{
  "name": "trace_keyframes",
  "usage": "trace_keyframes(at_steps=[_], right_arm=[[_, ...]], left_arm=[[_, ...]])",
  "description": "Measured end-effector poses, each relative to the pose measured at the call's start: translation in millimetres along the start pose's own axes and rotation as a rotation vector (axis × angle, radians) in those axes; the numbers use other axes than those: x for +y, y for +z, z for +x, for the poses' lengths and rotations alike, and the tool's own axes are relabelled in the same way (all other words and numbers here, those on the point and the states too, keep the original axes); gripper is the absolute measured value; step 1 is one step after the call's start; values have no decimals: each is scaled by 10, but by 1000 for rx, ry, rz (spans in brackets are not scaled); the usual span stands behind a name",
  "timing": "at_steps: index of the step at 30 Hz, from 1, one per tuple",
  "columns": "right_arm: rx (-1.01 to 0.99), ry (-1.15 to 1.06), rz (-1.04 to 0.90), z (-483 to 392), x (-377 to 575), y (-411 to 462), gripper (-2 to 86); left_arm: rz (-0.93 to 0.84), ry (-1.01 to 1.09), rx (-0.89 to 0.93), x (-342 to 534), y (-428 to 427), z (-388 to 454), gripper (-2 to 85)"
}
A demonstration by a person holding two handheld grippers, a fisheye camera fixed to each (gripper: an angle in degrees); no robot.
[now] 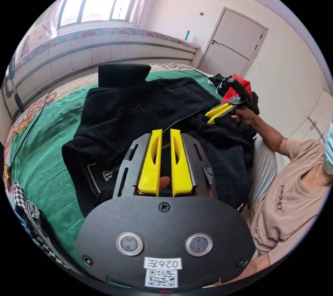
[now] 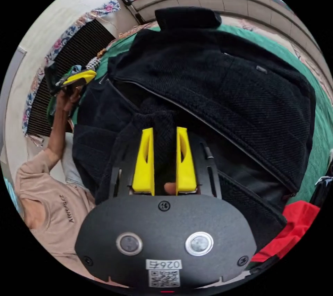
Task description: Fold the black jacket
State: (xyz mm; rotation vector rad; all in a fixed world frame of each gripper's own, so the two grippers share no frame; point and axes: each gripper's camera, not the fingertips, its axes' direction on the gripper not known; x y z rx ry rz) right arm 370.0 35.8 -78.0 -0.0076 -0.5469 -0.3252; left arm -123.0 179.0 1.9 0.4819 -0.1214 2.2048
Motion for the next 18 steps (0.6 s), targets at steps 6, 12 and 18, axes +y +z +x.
trace_keyframes(at_steps=[6, 12, 18], right_arm=[[-119, -472, 66, -690, 601, -804, 102], [-178, -662, -118, -994, 1242, -796, 105], [-224, -645, -457, -1016, 1381, -78, 99]], left_arm=[[70, -70, -125, 147, -136, -229, -1], [-216, -190, -412, 250, 269, -582, 86], [-440, -159, -412, 379, 803, -649, 46]])
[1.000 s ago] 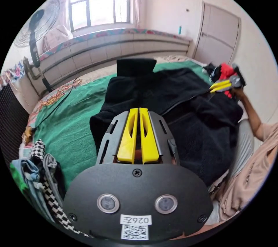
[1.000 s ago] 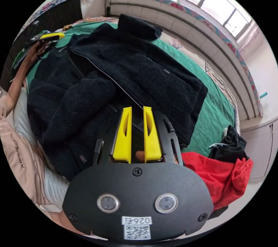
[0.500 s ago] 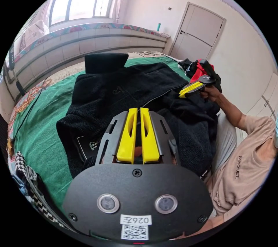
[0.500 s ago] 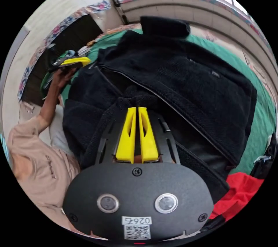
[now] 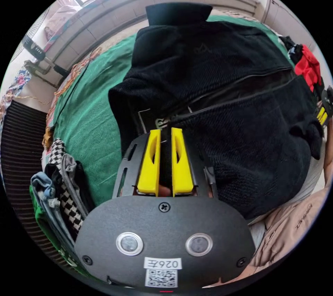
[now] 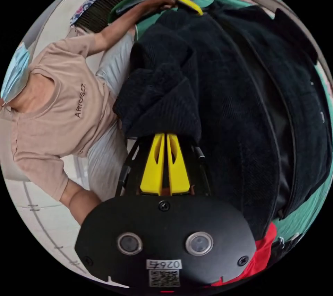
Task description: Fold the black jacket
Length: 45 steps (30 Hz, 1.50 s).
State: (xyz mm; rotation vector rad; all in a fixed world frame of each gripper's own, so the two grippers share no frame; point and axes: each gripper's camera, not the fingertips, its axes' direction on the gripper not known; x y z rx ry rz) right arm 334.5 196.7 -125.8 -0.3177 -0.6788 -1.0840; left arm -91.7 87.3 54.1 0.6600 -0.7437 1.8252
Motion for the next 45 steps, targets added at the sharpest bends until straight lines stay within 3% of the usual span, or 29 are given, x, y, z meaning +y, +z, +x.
trace_keyframes(at_steps=[4, 8, 11, 17, 21, 24, 29, 33, 35, 39, 45], right_arm=[[70, -2, 25, -87, 246, -98, 93], [256, 339, 276, 351, 847, -431, 81], [378, 471, 396, 572, 1105, -497, 79], [601, 539, 328, 972, 880, -295, 107], [522, 526, 172, 1443, 492, 30, 117], [450, 543, 175, 1622, 435, 73, 100], [474, 510, 145, 1590, 367, 241, 36], [580, 459, 100, 1429, 276, 452, 6], [599, 434, 93, 1374, 272, 523, -8], [465, 390, 93, 1389, 345, 677, -13], [424, 365, 104, 1361, 539, 831, -13]], left_arm=[[-13, -10, 21, 19, 29, -60, 46], [28, -7, 20, 41, 105, -104, 87], [39, -25, 51, -3, 198, -174, 110], [18, -33, 232, -89, 390, -328, 60], [8, -29, 283, -124, 440, -428, 59], [35, -30, 345, -91, 480, -531, 65], [84, -10, 483, -72, 414, -667, 142], [49, 29, 381, -123, 390, -504, 170], [63, 127, 284, -116, 312, -288, 142], [76, 199, 249, -73, 212, -163, 119], [122, 294, 297, 98, 18, -140, 79]])
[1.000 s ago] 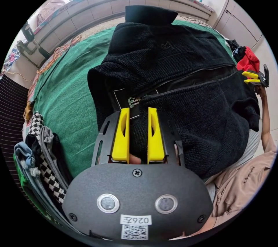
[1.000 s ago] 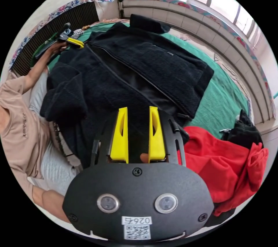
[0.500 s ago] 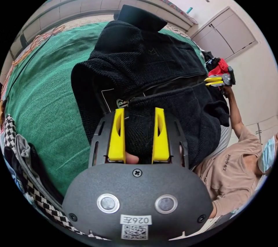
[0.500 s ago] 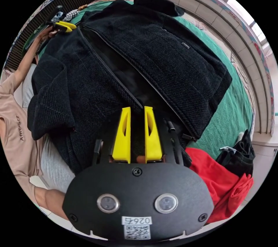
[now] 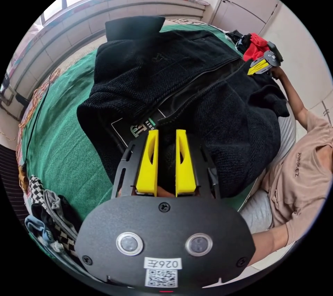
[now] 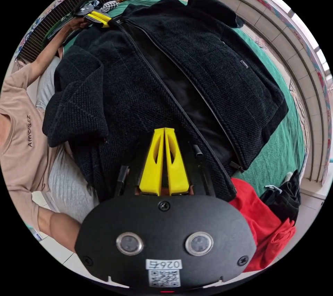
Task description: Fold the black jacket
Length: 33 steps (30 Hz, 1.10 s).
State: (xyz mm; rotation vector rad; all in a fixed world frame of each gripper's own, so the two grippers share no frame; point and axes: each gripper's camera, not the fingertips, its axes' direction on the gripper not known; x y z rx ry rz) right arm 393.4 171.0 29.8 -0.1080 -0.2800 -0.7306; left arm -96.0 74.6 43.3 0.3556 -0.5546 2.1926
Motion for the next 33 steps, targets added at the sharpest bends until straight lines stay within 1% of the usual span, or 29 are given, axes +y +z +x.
trace_keyframes(at_steps=[5, 9, 10, 12, 14, 16, 18, 22, 24, 25, 28, 29, 30, 32, 33], right_arm=[[24, 17, 0, 9, 97, 151, -12], [152, 95, 34, 95, 234, 212, -3], [166, 109, 44, 114, 263, 211, 0], [184, 159, 78, 205, 378, 200, 33], [168, 183, 92, 272, 460, 205, 58], [155, 188, 101, 311, 539, 230, 71], [186, 188, 100, 327, 594, 300, 92], [244, 170, 49, 330, 560, 496, 110], [280, 158, -40, 374, 498, 778, 120], [268, 160, -30, 396, 497, 808, 117], [128, 222, 5, 625, 571, 883, 92], [91, 251, 12, 701, 604, 901, 57], [86, 253, 13, 720, 614, 885, 27], [94, 256, -19, 704, 588, 866, -2], [129, 241, -42, 640, 564, 859, -9]], left_arm=[[-8, 141, -90, -35, -120, 319, 66], [9, 125, -96, 16, -269, 323, 62], [47, 109, -83, 64, -368, 291, 60], [163, 76, -34, 177, -611, 209, 59], [381, 21, 83, 428, -1029, 41, 56], [522, 4, 168, 640, -1280, -41, 54], [567, 14, 187, 757, -1426, -13, 53], [636, 117, 201, 890, -1740, 223, 52], [666, 158, 210, 952, -1865, 299, 52], [676, 172, 207, 997, -1934, 326, 52], [666, 165, 197, 1080, -2028, 300, 52], [656, 153, 196, 1098, -2041, 266, 52], [649, 143, 197, 1101, -2043, 245, 52], [629, 114, 199, 1105, -2053, 177, 52], [622, 106, 199, 1100, -2055, 162, 52]])
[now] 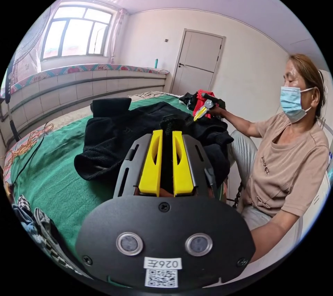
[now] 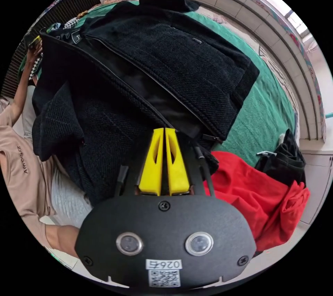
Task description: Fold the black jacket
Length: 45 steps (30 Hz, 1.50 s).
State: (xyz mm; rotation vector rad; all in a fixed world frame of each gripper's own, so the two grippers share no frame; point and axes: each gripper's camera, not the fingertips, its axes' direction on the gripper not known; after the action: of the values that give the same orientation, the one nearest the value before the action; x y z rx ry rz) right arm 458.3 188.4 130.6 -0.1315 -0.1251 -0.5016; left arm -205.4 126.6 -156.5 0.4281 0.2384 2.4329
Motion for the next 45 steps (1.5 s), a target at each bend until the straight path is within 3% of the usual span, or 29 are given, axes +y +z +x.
trace_keyframes(at_steps=[8, 15, 23, 25, 27, 30, 34, 36, 39, 42, 45], right_arm=[[264, 36, 103, -371, 3, -340, -14], [427, -7, -59, -493, -624, 216, -13], [623, 75, -169, -392, -853, 810, -13], [750, 92, -137, -465, -823, 763, -14], [795, 132, 8, -588, -747, 490, -14], [697, 176, 137, -640, -634, 142, -13], [459, 185, 190, -548, -511, -97, -12], [302, 127, 200, -540, -438, -190, -10], [61, -25, 116, -619, -411, -148, -10], [15, -104, -52, -720, -444, 96, -10], [38, -62, -33, -652, -481, -42, -12]], left_arm=[[-98, -106, -80, -86, 67, -185, 53], [-173, -290, -164, -113, 368, -453, 52], [-510, -328, -461, -191, 1252, -589, 64], [-540, -343, -529, -248, 1294, -598, 65], [-485, -378, -661, -334, 1156, -547, 9], [-401, -418, -715, -446, 900, -416, -5], [-257, -311, -490, -627, 895, 14, -9], [-288, -218, -396, -743, 1109, 241, -9], [-474, -23, -422, -865, 1705, 625, -9], [-780, 145, -615, -696, 2481, 794, -8], [-792, 255, -733, -714, 2760, 1003, -8]])
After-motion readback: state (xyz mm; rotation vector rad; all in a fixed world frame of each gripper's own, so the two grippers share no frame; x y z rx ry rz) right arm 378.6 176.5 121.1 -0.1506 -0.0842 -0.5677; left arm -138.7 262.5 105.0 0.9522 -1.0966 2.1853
